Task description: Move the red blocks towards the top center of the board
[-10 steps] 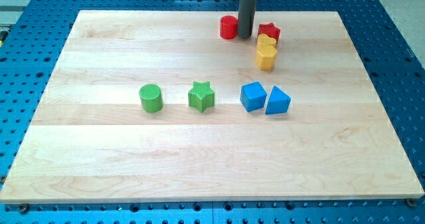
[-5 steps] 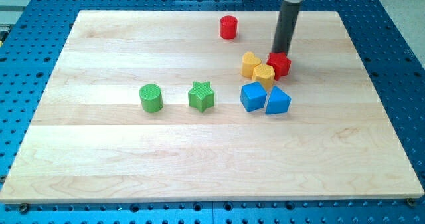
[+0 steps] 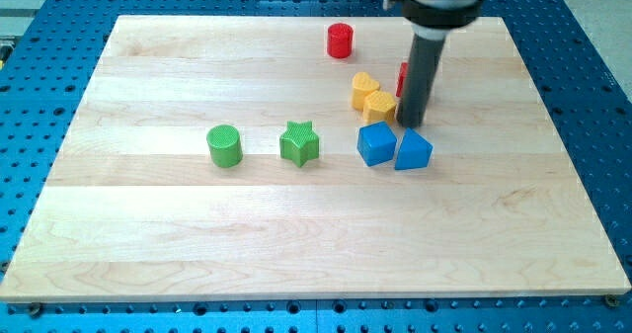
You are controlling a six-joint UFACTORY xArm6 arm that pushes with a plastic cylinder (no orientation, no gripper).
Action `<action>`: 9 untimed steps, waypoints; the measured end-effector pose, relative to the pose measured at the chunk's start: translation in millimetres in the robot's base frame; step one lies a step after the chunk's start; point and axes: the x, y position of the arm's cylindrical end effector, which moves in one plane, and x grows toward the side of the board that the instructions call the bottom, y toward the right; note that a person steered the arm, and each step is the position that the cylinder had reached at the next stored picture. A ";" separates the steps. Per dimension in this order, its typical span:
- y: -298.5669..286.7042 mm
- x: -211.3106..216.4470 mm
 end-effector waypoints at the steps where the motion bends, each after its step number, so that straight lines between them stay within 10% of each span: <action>1: 8.1 -24.4; 3: -18.4 -95.0; 9: -20.3 -92.1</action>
